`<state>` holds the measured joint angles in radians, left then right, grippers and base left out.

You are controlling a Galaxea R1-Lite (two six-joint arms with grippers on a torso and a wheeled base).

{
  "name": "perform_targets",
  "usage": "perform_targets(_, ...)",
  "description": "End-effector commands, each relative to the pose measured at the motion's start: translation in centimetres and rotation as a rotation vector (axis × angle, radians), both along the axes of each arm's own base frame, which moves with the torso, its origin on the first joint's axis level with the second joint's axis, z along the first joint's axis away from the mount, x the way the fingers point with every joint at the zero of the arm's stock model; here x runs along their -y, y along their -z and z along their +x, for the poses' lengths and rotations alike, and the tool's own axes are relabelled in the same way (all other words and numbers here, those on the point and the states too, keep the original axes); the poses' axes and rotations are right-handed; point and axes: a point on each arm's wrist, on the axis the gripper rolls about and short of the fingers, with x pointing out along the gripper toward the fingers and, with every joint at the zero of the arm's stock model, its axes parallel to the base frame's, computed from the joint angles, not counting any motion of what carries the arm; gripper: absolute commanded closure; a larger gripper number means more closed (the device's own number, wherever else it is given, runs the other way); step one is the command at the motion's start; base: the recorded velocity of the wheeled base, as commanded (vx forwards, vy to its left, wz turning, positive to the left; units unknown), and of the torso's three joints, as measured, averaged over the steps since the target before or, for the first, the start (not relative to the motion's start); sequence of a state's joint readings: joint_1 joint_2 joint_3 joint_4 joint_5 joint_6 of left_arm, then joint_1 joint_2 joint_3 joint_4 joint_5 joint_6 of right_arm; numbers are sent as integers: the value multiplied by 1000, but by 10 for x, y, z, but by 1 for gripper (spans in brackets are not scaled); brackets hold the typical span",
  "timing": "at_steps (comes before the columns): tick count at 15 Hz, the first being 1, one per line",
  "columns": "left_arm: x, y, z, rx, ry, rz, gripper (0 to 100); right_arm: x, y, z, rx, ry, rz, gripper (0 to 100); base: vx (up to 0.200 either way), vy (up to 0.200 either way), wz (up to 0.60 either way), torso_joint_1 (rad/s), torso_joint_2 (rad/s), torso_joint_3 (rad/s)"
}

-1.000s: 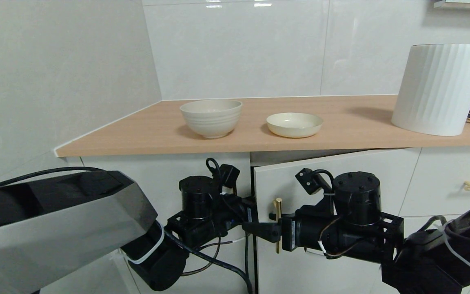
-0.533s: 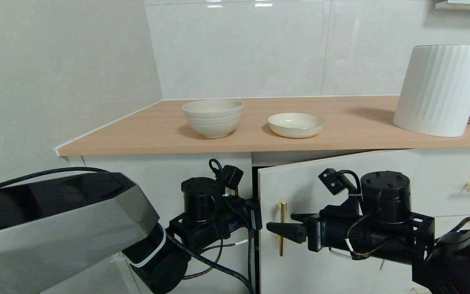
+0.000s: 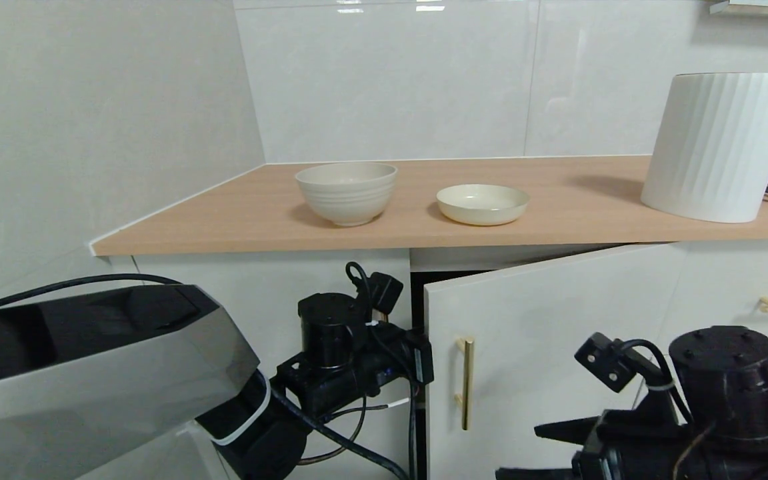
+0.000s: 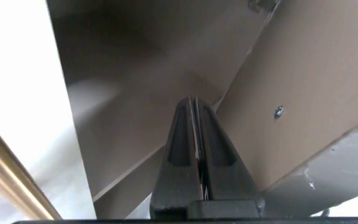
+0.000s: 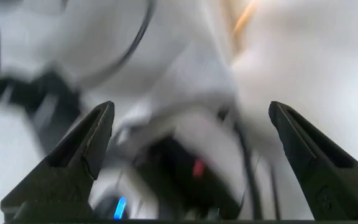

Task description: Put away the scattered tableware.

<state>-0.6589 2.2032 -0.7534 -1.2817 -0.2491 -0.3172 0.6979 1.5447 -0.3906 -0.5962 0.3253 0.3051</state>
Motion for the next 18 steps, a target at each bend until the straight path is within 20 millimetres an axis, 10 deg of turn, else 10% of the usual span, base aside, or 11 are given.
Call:
perform_targets(1, 1, -2, -2, 7, 2, -5, 100, 9, -27, -34, 48, -88, 32, 0, 0, 0, 0, 0, 0, 0)
perform_targets(18, 8, -5, -6, 15, 28, -12, 100, 5, -21, -40, 50, -137, 1, 0, -47, 0, 0, 1, 0, 0)
